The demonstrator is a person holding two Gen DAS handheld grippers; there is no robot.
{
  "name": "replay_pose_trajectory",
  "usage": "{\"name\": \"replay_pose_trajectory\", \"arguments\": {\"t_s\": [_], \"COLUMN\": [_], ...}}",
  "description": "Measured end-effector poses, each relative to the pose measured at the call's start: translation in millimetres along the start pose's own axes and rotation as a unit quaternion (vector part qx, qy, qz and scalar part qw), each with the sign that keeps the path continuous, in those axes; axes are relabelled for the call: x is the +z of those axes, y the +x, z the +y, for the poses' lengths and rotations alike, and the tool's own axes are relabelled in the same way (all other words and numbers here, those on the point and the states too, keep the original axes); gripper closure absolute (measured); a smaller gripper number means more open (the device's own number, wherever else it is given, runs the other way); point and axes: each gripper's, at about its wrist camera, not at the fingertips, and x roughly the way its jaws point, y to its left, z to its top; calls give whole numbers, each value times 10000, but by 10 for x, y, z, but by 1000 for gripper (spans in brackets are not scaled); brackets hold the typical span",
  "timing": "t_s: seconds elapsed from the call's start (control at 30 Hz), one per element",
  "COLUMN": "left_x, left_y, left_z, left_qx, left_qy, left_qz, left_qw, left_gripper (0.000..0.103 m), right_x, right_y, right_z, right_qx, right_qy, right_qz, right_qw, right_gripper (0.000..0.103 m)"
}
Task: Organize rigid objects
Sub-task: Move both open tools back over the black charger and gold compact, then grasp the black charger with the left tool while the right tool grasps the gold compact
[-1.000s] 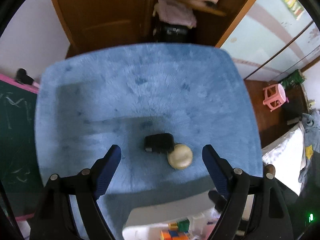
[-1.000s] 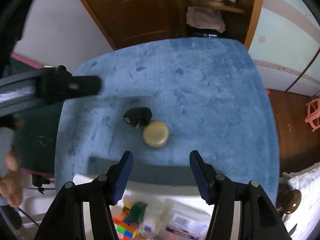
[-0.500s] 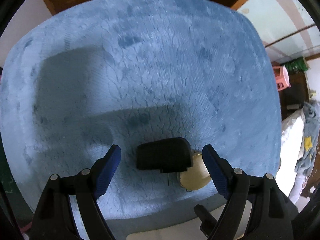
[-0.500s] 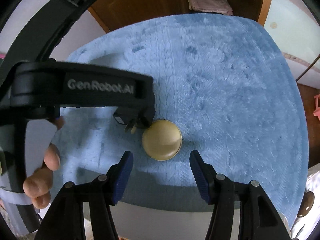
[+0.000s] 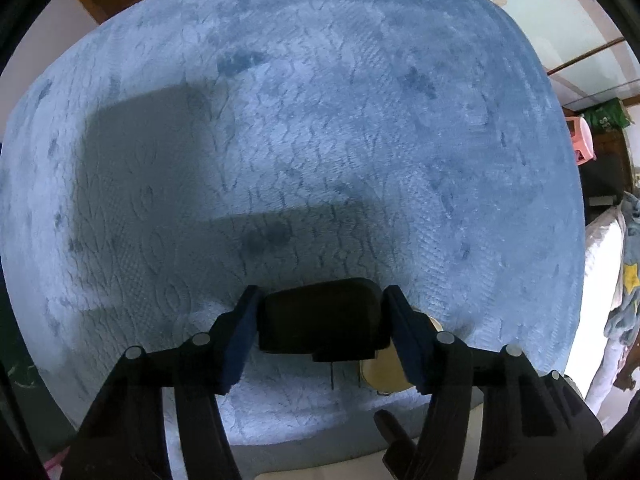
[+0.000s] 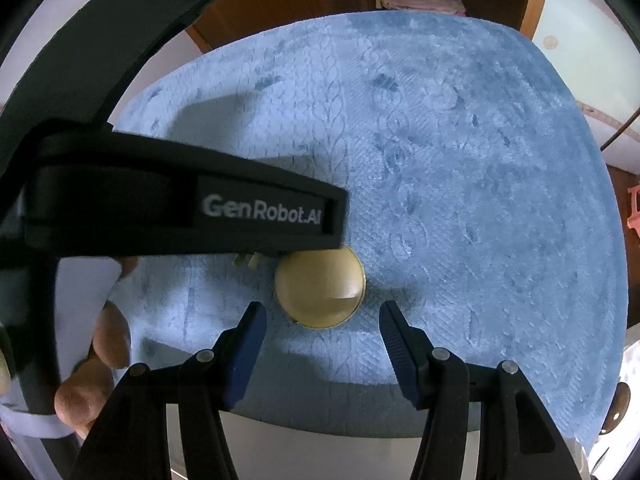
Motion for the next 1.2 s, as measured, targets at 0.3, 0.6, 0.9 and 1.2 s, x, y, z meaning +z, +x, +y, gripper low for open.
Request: {"name": "replay_pose_trajectory", "arguments": {"t_s": [0.3, 0.6, 0.9, 1.2], "left_x": [-37, -215, -499, -748], "left_y": [-94, -235, -428, -729], "left_z": [281, 828, 1021, 928], "left_qx": [115, -5, -190, -163], "left_qy": [-234, -806, -1048, -937], "left_qz": [-278, -460, -604, -887], "left_qw": [9993, 9957, 9925, 9915], "left_gripper": [38, 38, 38, 38], "right_x": [47, 191, 305, 265], "right_y": [53, 273, 531, 592], "right_z": [44, 230, 353, 481], "right_qx": [-24, -428, -796, -1028], "right_qy": [-42, -222, -152, -282], "right_qz": [33, 271, 789, 760], "right_qw": [10000, 9985, 9936, 9914], "right_gripper": [44, 44, 43, 49]}}
